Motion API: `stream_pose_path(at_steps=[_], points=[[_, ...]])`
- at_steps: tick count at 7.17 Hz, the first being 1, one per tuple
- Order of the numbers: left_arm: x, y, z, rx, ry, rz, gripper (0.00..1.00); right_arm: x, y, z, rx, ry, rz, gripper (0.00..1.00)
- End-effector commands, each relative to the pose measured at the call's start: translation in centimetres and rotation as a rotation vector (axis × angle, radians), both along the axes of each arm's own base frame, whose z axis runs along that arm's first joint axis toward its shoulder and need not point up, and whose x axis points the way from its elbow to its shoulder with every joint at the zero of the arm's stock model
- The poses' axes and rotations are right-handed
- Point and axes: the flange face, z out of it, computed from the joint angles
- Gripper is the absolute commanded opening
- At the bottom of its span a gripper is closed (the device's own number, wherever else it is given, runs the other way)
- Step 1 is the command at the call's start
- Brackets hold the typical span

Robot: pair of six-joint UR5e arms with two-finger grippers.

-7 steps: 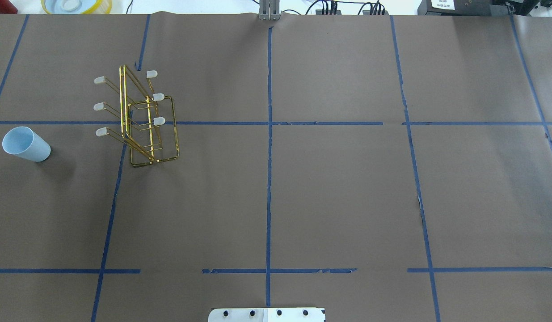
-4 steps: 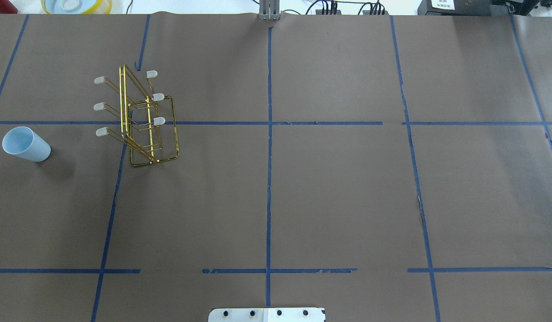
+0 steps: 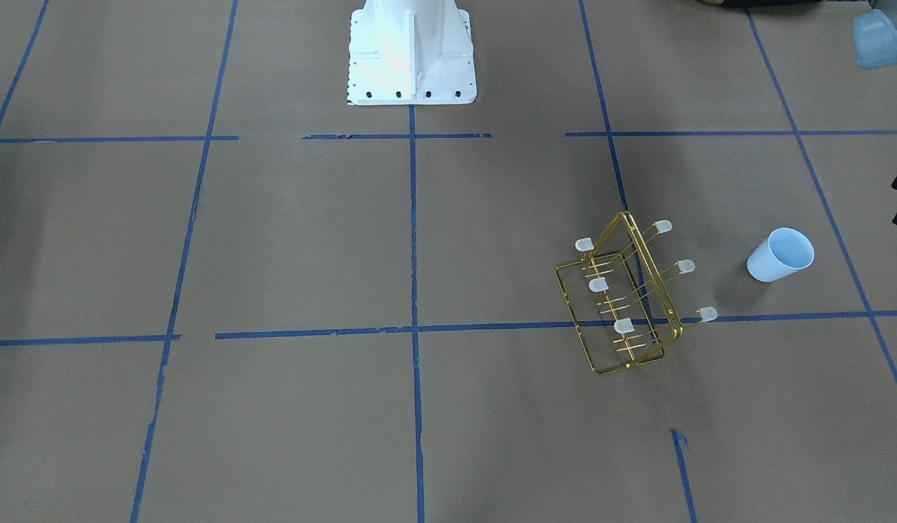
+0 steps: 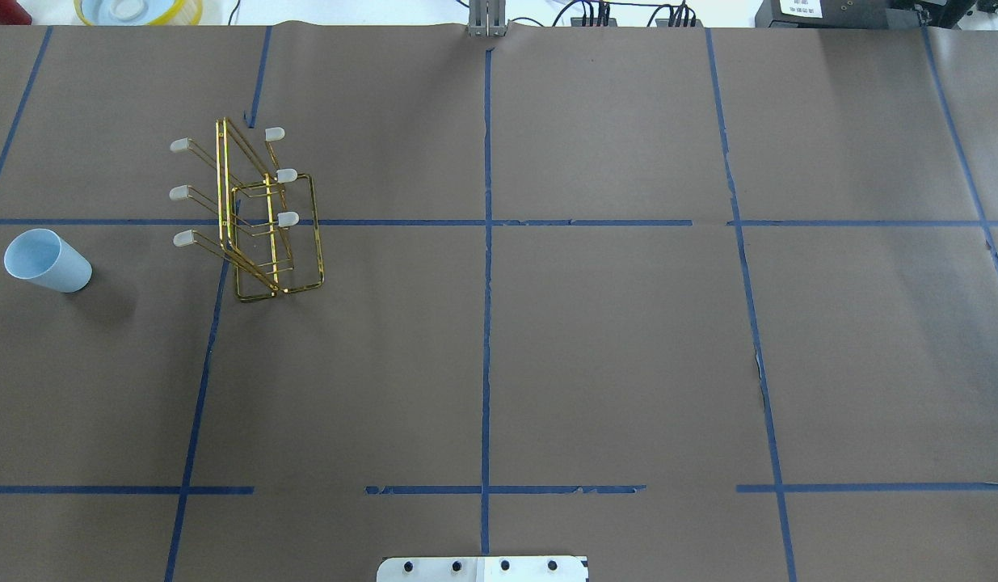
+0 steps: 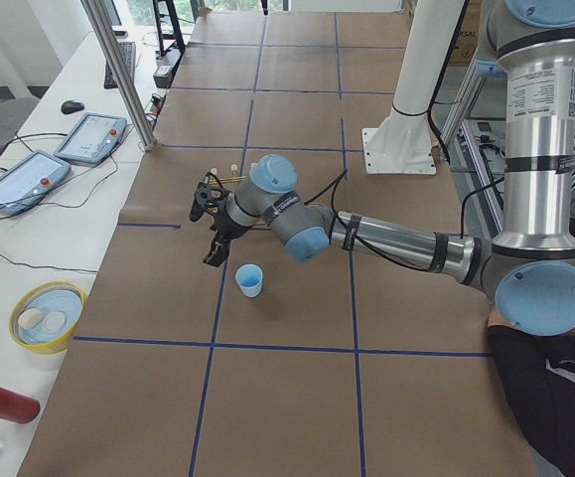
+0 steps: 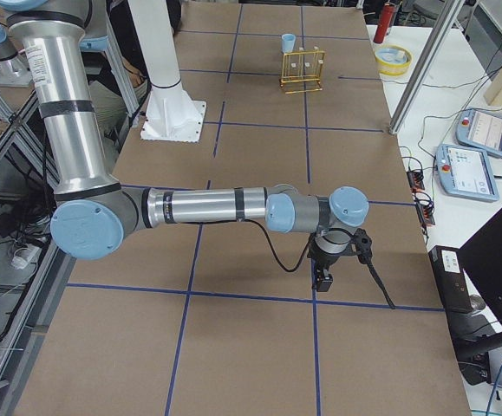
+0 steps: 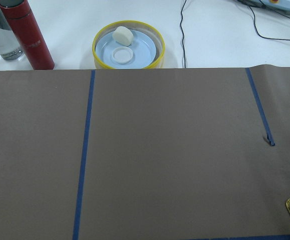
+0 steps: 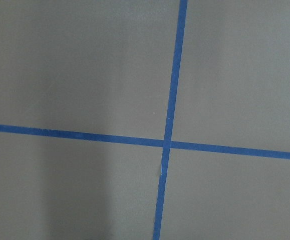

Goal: Hang cup on cup holder

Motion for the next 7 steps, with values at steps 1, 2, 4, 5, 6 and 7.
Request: stream_pose_path(at_steps=[1, 2, 4, 5, 6, 7], points=[[3.4, 2.9, 0.9, 0.07, 0.015, -0.089, 1.0, 0.0, 0.0, 0.0, 0.0, 0.0, 0.001, 1.0], [3.9, 4.2, 1.5, 0.109, 0.02, -0.107, 1.0, 0.0, 0.0, 0.1, -0.001, 0.0, 0.001, 1.0], [5.5, 6.0, 2.1, 0.177, 0.022, -0.164, 1.0, 0.0, 0.0, 0.0, 0.0, 0.0, 0.001, 1.0], [6.6, 6.7, 2.1, 0.2, 0.033, -0.186, 1.0, -0.1, 0.0, 0.0, 0.0, 0.0, -0.001, 1.0], [8.5, 7.3, 1.8, 0.219, 0.059, -0.219, 1.0, 0.0, 0.0, 0.1, -0.001, 0.0, 0.001, 1.0], [10.8, 7.8, 2.2, 0.216, 0.059, -0.265, 1.0, 0.0, 0.0, 0.0, 0.0, 0.0, 0.001, 1.0]])
